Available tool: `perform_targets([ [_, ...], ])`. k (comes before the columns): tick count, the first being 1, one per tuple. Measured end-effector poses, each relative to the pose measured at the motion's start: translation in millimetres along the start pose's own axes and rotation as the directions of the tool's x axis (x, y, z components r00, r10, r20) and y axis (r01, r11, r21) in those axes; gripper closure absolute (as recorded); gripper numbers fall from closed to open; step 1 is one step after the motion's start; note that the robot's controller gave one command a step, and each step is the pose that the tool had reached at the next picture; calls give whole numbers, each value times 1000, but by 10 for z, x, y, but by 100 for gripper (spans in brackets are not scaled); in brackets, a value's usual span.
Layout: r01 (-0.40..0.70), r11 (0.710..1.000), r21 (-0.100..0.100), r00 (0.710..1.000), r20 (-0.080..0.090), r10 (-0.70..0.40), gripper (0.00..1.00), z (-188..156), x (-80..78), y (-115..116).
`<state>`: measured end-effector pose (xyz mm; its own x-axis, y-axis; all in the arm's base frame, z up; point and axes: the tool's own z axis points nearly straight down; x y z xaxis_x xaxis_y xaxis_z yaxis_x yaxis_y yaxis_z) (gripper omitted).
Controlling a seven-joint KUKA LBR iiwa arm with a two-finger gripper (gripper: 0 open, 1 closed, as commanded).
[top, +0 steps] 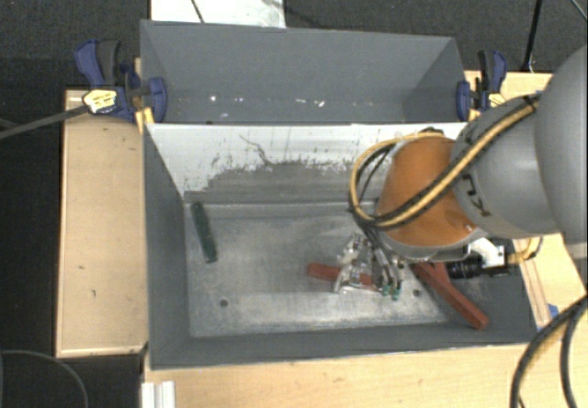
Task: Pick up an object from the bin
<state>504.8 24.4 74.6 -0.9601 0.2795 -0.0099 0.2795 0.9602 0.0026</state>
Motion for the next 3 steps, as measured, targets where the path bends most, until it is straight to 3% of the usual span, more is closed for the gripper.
perform_targets([
  [3, -1, 1000, 1, 1000, -3, 1, 100, -22, -1, -1],
])
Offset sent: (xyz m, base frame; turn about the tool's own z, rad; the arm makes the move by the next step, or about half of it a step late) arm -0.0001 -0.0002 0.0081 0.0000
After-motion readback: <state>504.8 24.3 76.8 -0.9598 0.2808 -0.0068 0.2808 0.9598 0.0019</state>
